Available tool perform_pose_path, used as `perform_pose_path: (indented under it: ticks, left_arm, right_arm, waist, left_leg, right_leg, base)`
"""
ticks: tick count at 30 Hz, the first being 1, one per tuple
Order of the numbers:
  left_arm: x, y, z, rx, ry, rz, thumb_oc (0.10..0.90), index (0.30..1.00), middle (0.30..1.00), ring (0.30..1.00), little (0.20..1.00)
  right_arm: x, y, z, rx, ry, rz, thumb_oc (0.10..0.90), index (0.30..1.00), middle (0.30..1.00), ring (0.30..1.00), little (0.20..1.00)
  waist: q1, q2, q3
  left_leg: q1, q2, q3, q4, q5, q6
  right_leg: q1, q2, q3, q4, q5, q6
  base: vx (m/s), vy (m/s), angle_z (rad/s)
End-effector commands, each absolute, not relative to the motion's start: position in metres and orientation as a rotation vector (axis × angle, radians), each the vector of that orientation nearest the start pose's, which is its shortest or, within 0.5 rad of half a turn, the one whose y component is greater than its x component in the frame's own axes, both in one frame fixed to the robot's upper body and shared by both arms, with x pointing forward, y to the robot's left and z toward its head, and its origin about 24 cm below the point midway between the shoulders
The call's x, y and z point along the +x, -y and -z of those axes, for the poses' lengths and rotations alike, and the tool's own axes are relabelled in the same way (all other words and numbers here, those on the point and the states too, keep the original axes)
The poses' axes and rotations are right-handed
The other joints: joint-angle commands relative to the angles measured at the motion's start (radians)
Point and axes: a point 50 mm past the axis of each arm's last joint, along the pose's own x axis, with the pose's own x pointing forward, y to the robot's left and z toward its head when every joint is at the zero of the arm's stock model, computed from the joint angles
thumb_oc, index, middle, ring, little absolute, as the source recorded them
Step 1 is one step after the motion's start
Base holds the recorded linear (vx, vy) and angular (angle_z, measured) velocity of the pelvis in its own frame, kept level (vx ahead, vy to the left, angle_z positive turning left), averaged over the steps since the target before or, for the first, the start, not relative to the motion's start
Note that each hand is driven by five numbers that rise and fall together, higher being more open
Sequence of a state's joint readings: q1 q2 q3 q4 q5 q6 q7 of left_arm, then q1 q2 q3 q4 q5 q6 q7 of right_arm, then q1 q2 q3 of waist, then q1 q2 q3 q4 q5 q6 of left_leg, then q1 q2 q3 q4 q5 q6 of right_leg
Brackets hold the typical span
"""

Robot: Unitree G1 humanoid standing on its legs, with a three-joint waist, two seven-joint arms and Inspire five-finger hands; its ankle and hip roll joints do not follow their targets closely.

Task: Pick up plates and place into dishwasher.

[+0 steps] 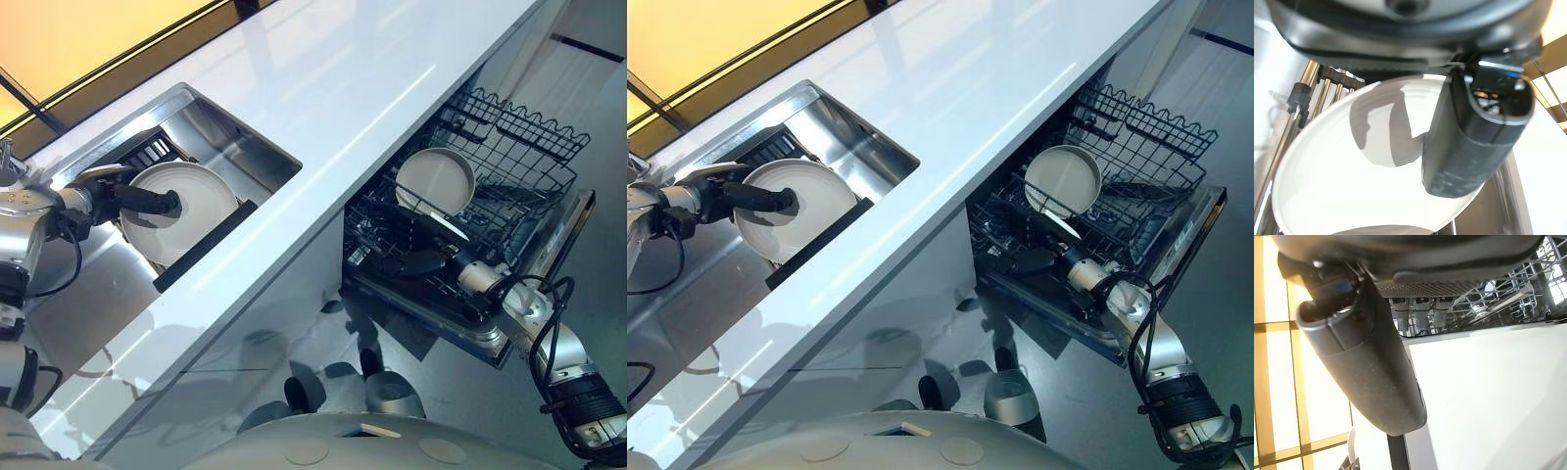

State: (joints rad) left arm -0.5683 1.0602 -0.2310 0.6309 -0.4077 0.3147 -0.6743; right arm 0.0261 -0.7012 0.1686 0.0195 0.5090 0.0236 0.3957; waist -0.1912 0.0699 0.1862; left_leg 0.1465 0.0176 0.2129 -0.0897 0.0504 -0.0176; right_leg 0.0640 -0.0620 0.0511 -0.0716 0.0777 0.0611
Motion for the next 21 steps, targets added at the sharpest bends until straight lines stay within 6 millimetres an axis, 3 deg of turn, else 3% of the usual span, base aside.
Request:
perform_pose_path:
  ticks: [1, 6, 8, 10, 13, 17, 18, 21]
  left_arm:
    - [0.316, -0.313, -0.156, 0.462, -0.367, 0.499, 0.100, 0.300, 0.300, 0.300, 0.200]
    - [0.322, -0.321, -0.189, 0.442, -0.082, 0.200, 0.100, 0.300, 0.300, 0.300, 0.200]
    - [0.320, -0.339, -0.207, 0.392, 0.043, 0.038, 0.100, 0.300, 0.300, 0.300, 0.200]
    - [0.310, -0.360, -0.232, 0.382, 0.235, -0.158, 0.100, 0.300, 0.300, 0.300, 0.200]
    - [0.293, -0.363, -0.244, 0.378, 0.421, -0.309, 0.100, 0.300, 0.300, 0.300, 0.200]
    - [0.271, -0.345, -0.258, 0.489, 0.659, -0.464, 0.100, 0.300, 0.300, 0.300, 0.200]
    - [0.270, -0.344, -0.257, 0.490, 0.659, -0.468, 0.100, 0.300, 0.300, 0.300, 0.200]
    - [0.265, -0.311, -0.276, 0.591, 0.856, -0.472, 0.100, 0.300, 0.300, 0.300, 0.200]
  right_arm:
    - [0.262, 0.214, -0.112, -0.181, 0.137, -0.544, 0.800, 0.900, 0.900, 0.900, 0.900]
    - [0.265, 0.222, -0.134, -0.202, 0.257, -0.436, 0.800, 0.900, 0.900, 0.900, 0.900]
    - [0.267, 0.231, -0.148, -0.207, 0.330, -0.345, 0.800, 0.900, 0.900, 0.900, 0.900]
    - [0.269, 0.242, -0.172, -0.219, 0.471, -0.187, 0.800, 0.900, 0.900, 0.900, 0.900]
    - [0.259, 0.253, -0.203, -0.291, 0.679, 0.028, 0.800, 0.900, 0.900, 0.900, 0.900]
    - [0.241, 0.253, -0.238, -0.292, 0.900, 0.099, 0.800, 0.900, 0.900, 0.900, 0.900]
    - [0.240, 0.252, -0.239, -0.293, 0.900, 0.097, 0.800, 0.900, 0.900, 0.900, 0.900]
    - [0.240, 0.230, -0.261, -0.285, 0.968, -0.054, 0.800, 0.900, 0.900, 0.900, 0.900]
  waist:
    - [0.007, 0.014, -0.072]
    - [0.014, 0.007, -0.078]
    - [0.016, 0.003, -0.083]
    - [0.018, -0.002, -0.090]
    - [0.022, -0.008, -0.093]
    - [0.031, -0.014, -0.099]
    - [0.030, -0.013, -0.099]
    - [0.046, -0.024, -0.108]
  left_leg:
    - [-0.023, -0.070, -0.041, 0.004, -0.074, 0.057]
    - [-0.023, -0.066, -0.049, 0.002, -0.072, 0.053]
    - [-0.022, -0.063, -0.047, 0.002, -0.073, 0.050]
    - [-0.021, -0.059, -0.044, 0.002, -0.075, 0.045]
    - [-0.021, -0.057, -0.042, 0.002, -0.080, 0.044]
    - [-0.019, -0.055, -0.045, 0.002, -0.080, 0.039]
    - [-0.018, -0.055, -0.045, 0.002, -0.079, 0.039]
    - [-0.021, -0.049, -0.057, 0.003, -0.071, 0.030]
  right_leg:
    - [-0.027, 0.074, -0.036, 0.057, -0.067, 0.034]
    - [-0.019, 0.081, -0.038, 0.048, -0.069, 0.029]
    - [-0.016, 0.084, -0.042, 0.044, -0.069, 0.026]
    - [-0.015, 0.087, -0.043, 0.034, -0.066, 0.021]
    - [-0.016, 0.092, -0.037, 0.025, -0.064, 0.016]
    - [-0.010, 0.095, -0.035, 0.020, -0.064, 0.010]
    - [-0.009, 0.095, -0.036, 0.020, -0.065, 0.010]
    - [-0.003, 0.098, -0.043, 0.027, -0.072, 0.003]
  base:
    - [0.00, -0.026, 0.04]
    - [0.00, -0.032, 0.00]
    - [0.01, -0.019, 0.04]
    - [0.00, 0.000, 0.00]
    - [0.00, 0.000, 0.00]
    - [0.00, 0.008, -0.03]
    - [0.00, 0.000, 0.00]
    - [0.01, -0.024, 0.03]
